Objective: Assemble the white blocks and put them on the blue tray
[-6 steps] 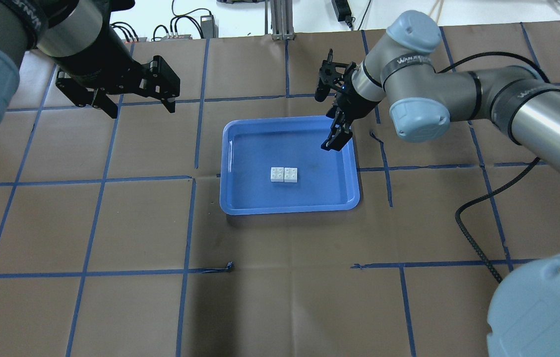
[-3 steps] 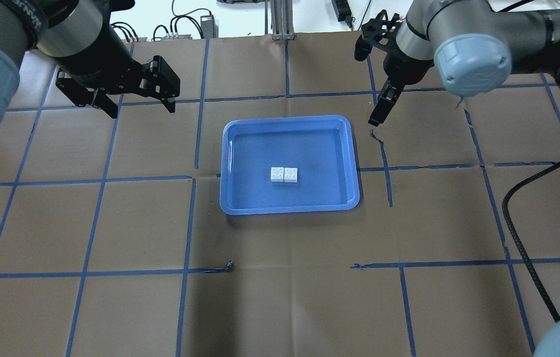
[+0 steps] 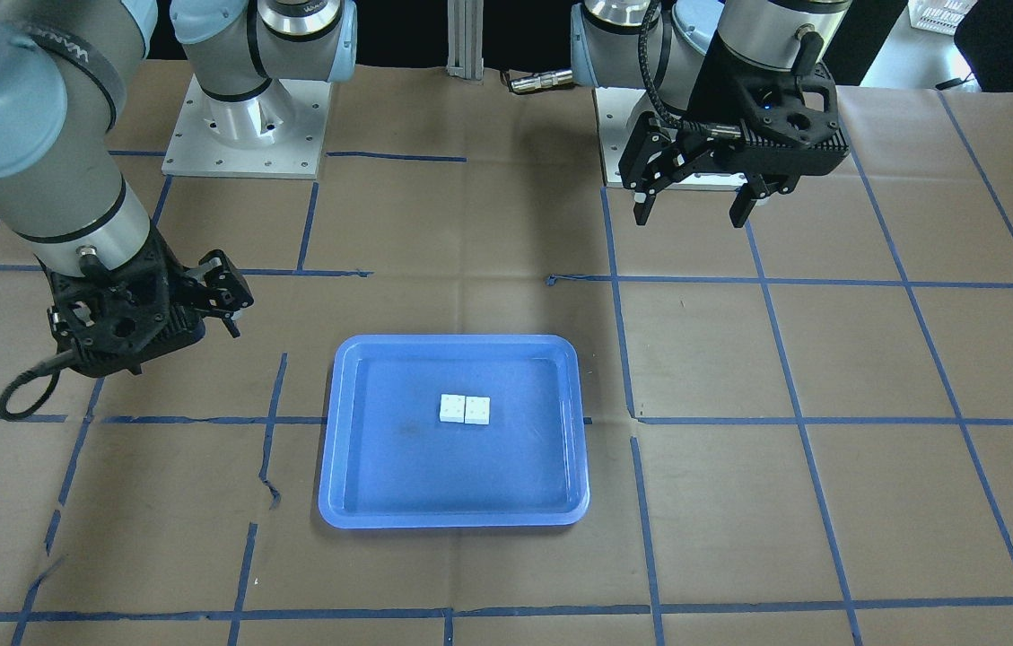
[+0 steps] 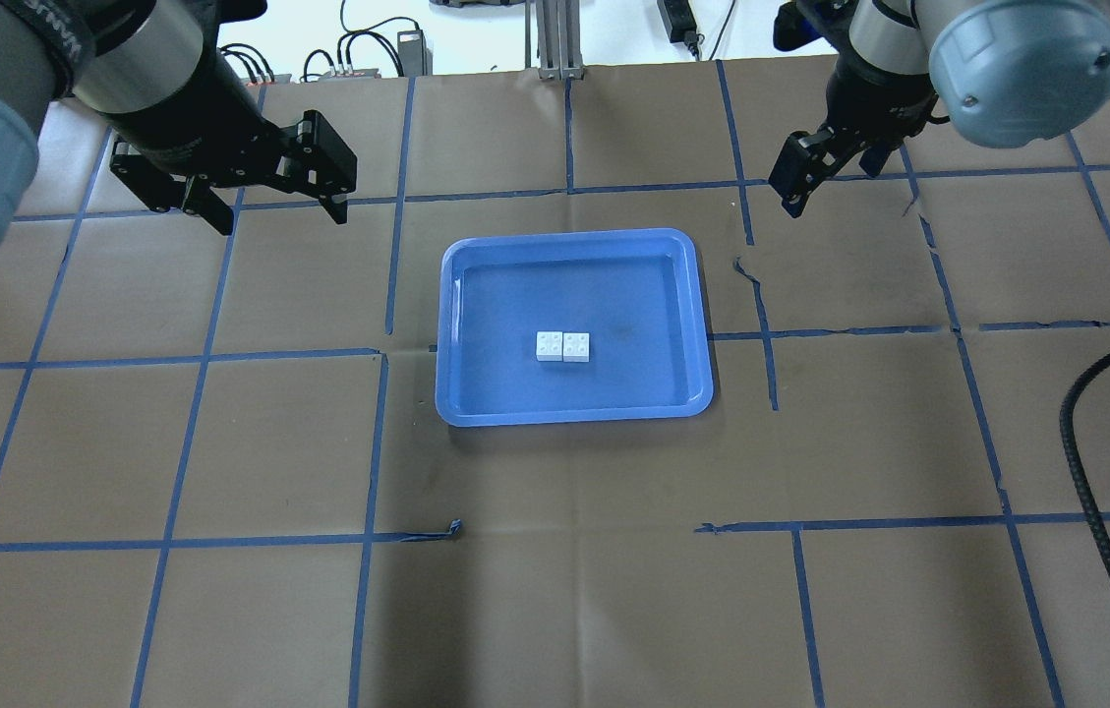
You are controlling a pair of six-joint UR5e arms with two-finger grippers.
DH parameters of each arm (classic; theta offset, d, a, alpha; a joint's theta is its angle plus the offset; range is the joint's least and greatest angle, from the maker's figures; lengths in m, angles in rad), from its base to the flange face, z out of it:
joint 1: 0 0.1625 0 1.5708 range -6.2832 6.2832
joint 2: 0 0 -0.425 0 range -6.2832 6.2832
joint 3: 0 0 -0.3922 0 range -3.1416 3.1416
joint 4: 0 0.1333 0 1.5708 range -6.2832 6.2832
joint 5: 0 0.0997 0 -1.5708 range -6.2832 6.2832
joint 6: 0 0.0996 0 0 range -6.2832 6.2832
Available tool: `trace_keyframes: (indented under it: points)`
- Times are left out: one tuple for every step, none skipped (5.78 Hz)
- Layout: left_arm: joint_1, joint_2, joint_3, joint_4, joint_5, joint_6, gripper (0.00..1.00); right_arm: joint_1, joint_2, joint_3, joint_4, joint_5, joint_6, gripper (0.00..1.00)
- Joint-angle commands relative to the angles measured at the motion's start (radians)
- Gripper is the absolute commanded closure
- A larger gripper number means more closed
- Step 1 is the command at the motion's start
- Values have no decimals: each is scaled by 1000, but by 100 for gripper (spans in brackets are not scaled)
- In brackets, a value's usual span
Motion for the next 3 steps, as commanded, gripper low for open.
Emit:
trace_keyframes:
  points:
    - [0,-1,-1,0,0,0,1,3,-36,-110,227,-12,276,0]
    - [0,-1,-1,0,0,0,1,5,-76,-98,259,-5,305,0]
    - [0,1,-1,0,0,0,1,5,-82,-83,255,-2,306,0]
